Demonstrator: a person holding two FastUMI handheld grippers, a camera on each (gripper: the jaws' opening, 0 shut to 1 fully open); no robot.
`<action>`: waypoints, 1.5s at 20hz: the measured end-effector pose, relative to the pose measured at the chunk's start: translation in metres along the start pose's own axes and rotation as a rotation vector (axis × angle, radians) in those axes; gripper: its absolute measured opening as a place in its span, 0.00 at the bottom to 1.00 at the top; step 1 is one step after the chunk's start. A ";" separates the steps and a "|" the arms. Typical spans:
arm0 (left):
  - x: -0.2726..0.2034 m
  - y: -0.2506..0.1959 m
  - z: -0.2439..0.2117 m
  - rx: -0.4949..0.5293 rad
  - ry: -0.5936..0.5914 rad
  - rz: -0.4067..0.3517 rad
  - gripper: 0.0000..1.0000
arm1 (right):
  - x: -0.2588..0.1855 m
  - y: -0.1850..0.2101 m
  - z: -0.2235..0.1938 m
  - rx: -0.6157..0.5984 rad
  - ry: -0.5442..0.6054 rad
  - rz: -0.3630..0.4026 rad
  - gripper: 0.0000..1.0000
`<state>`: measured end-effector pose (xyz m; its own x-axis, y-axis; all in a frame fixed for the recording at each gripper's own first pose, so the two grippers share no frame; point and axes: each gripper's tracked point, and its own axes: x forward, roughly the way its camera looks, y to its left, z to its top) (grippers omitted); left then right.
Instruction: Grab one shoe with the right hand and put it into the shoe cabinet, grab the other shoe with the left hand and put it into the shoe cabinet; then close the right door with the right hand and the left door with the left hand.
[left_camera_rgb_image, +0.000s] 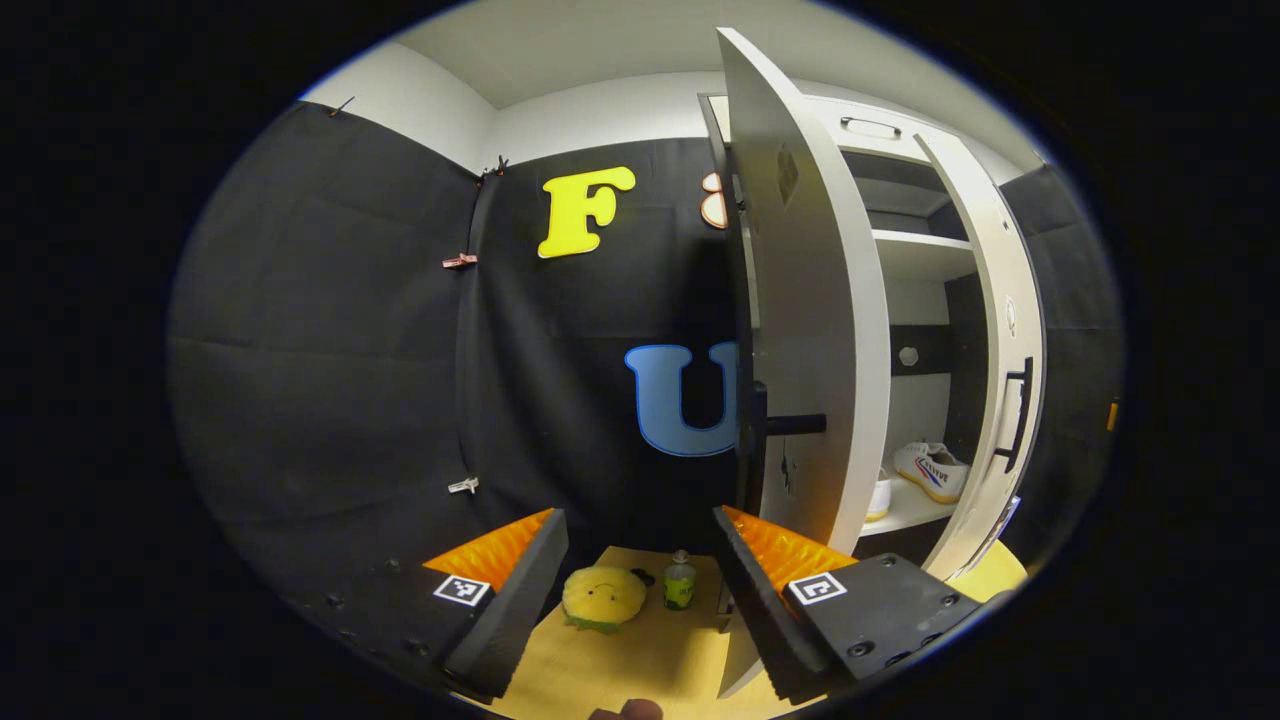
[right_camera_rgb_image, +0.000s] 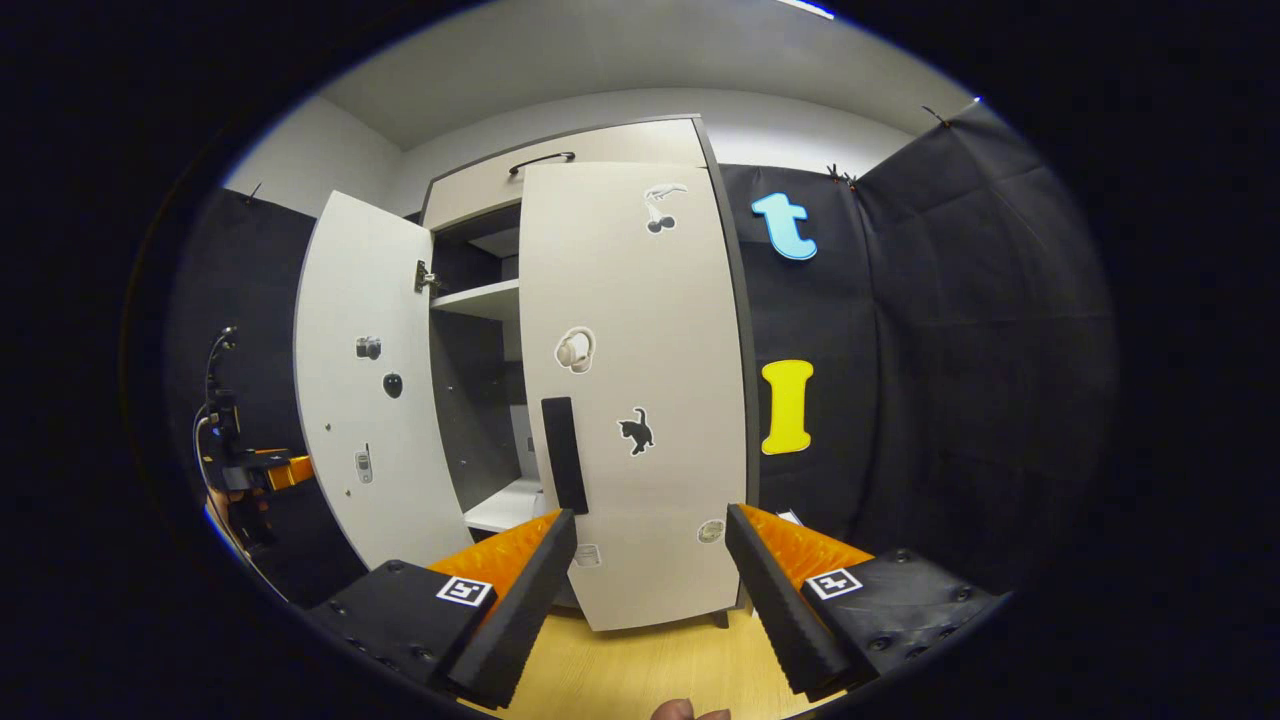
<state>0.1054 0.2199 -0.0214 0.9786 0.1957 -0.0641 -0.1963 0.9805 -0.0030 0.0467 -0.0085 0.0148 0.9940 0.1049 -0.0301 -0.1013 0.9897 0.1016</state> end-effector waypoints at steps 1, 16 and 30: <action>-0.002 -0.005 0.000 -0.005 0.000 -0.004 0.93 | -0.001 0.001 -0.001 0.001 0.003 0.002 0.98; -0.010 -0.159 -0.001 -0.041 -0.007 -0.215 0.93 | -0.005 -0.014 0.002 0.022 0.015 0.039 0.98; -0.067 -0.210 -0.008 -0.039 0.021 -0.292 0.94 | -0.007 -0.015 0.005 0.024 0.009 0.050 0.98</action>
<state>0.0808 0.0004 -0.0247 0.9926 -0.0952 -0.0760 0.0906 0.9939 -0.0624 0.0412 -0.0246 0.0185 0.9874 0.1549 -0.0338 -0.1495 0.9806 0.1268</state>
